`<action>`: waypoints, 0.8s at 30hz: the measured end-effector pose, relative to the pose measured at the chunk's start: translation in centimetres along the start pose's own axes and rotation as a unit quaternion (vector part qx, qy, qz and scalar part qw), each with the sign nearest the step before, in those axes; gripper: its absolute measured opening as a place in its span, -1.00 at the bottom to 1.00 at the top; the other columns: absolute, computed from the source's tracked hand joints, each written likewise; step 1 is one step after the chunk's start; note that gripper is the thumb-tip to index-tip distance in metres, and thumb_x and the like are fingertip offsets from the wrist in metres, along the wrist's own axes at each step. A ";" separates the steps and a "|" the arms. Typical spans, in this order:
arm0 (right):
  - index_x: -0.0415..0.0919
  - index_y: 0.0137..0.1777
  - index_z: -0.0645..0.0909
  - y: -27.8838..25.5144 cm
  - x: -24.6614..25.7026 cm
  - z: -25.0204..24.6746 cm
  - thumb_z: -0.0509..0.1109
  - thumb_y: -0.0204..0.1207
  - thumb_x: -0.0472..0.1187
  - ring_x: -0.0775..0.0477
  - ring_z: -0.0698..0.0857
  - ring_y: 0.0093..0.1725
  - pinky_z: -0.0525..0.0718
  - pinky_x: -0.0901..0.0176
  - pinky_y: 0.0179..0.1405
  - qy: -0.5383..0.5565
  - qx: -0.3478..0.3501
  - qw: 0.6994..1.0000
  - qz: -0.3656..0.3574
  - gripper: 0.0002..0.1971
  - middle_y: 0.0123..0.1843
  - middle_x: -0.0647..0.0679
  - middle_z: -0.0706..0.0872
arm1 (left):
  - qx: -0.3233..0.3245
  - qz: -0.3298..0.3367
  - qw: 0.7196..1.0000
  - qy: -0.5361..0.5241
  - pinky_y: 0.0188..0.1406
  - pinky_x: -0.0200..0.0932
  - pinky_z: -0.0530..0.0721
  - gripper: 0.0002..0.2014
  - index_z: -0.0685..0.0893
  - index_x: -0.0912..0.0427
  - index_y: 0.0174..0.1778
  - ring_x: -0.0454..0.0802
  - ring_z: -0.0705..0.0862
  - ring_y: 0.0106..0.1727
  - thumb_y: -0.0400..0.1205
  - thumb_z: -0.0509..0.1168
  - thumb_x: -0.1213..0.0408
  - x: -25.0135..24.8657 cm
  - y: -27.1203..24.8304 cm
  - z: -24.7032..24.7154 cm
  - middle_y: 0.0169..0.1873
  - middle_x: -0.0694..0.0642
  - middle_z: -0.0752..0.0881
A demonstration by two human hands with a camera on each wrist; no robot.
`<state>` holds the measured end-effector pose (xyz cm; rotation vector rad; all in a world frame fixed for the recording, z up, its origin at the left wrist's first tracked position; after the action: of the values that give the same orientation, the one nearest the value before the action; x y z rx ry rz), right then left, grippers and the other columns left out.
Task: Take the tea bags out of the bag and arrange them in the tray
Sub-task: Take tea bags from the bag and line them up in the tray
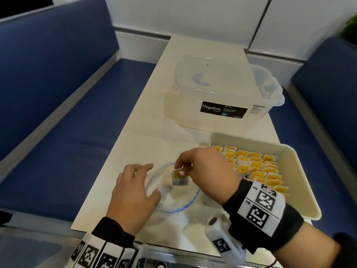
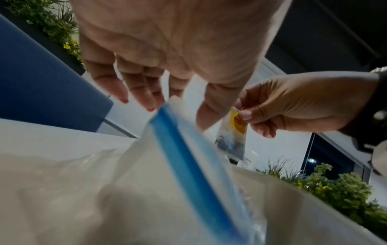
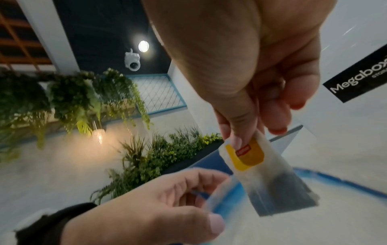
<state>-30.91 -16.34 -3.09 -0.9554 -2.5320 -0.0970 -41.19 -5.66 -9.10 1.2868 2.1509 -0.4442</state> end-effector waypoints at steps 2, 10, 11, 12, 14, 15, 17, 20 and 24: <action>0.04 -0.06 0.74 -0.3 0.0 -1.0 0.44 0.46 -0.12 0.02 0.71 -0.09 0.63 0.14 -0.11 0.010 -0.005 1.000 0.000 -0.91 -0.14 0.06 0.78 | 0.004 0.059 0.998 -0.018 0.22 -0.21 0.31 -0.38 0.36 -0.35 0.36 -0.33 0.26 0.18 0.33 0.28 -0.16 -1.9 0.1 -0.5 0.14 -0.39 0.33; 0.05 -0.21 0.70 -1.6 -0.7 -4.6 0.48 0.43 -0.16 0.29 0.61 -0.34 0.54 0.27 -0.28 0.138 -0.064 0.988 -0.006 -0.94 -0.29 0.18 0.73 | 0.008 0.052 0.950 -0.307 -0.19 -0.41 0.64 -0.84 0.68 -0.10 -0.13 -0.20 0.74 -0.16 0.45 0.35 -0.04 -5.8 1.1 -0.2 -0.25 -0.16 0.79; 0.04 -0.21 0.69 -1.7 -1.0 -4.8 0.48 0.43 -0.16 0.34 0.58 -0.38 0.48 0.36 -0.33 0.149 -0.070 0.986 -0.003 -0.94 -0.32 0.21 0.69 | 0.008 0.045 0.942 -0.332 -0.20 -0.36 0.68 -0.81 0.68 -0.04 -0.14 -0.14 0.75 -0.17 0.43 0.32 -0.01 -5.9 1.0 0.0 -0.26 -0.11 0.79; 0.03 -0.21 0.69 -1.8 -1.3 -5.0 0.48 0.44 -0.16 0.39 0.56 -0.39 0.41 0.45 -0.38 0.154 -0.075 0.985 -0.001 -0.94 -0.34 0.24 0.67 | 0.011 0.036 0.931 -0.364 -0.20 -0.31 0.71 -0.79 0.68 0.03 -0.13 -0.09 0.77 -0.17 0.41 0.33 0.03 -6.1 1.0 0.2 -0.25 -0.05 0.80; 0.03 -0.21 0.70 -2.1 -1.8 -5.5 0.49 0.44 -0.16 0.43 0.56 -0.39 0.39 0.49 -0.40 0.148 -0.082 0.986 -0.002 -0.95 -0.34 0.24 0.66 | 0.019 0.032 0.919 -0.393 -0.24 -0.27 0.73 -0.75 0.67 0.12 -0.12 -0.02 0.78 -0.18 0.39 0.37 0.07 -6.5 1.1 0.5 -0.26 0.03 0.80; 0.03 -0.21 0.71 -2.4 -2.1 -5.8 0.49 0.44 -0.15 0.42 0.56 -0.39 0.39 0.49 -0.40 0.141 -0.081 0.987 -0.001 -0.95 -0.34 0.24 0.66 | 0.021 0.039 0.922 -0.384 -0.25 -0.26 0.73 -0.75 0.66 0.13 -0.12 -0.03 0.77 -0.21 0.38 0.40 0.07 -6.9 1.1 0.6 -0.27 0.05 0.79; 0.04 -0.19 0.74 -2.8 -2.5 -6.6 0.51 0.43 -0.14 0.41 0.56 -0.37 0.43 0.50 -0.36 0.119 -0.067 0.991 0.001 -0.96 -0.36 0.23 0.66 | 0.026 0.049 0.935 -0.351 -0.25 -0.25 0.73 -0.78 0.66 0.04 -0.14 -0.10 0.75 -0.25 0.40 0.50 0.08 -7.2 1.1 0.8 -0.27 0.00 0.78; 0.06 -0.14 0.76 -3.7 -3.8 -8.2 0.52 0.43 -0.10 0.47 0.54 -0.34 0.44 0.57 -0.31 0.061 -0.047 0.997 0.008 -0.96 -0.34 0.22 0.67 | 0.036 0.072 0.956 -0.282 -0.29 -0.39 0.66 -0.78 0.66 -0.11 -0.10 -0.24 0.71 -0.21 0.44 0.52 0.23 -7.7 1.0 1.3 -0.17 -0.22 0.75; 0.09 -0.03 0.75 -4.8 -5.8 -9.6 0.45 0.50 -0.04 0.24 0.66 -0.23 0.51 0.46 -0.23 -0.057 -0.021 0.998 0.023 -0.91 -0.19 0.16 0.77 | 0.009 0.096 0.979 -0.180 -0.20 -0.58 0.50 -0.71 0.66 -0.14 -0.10 -0.32 0.64 -0.12 0.42 0.52 0.32 -7.2 0.7 1.0 -0.09 -0.41 0.66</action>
<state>-26.59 -25.62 3.54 -1.0631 -2.6192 -0.0834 -37.67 -10.74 -5.26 1.2971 1.7093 -0.5684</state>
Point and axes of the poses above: each hand's wrist, its own y-axis towards the middle knuckle, its own z-axis out of the palm, x = y × z, the point moved 8 cm from there along y, towards the middle knuckle
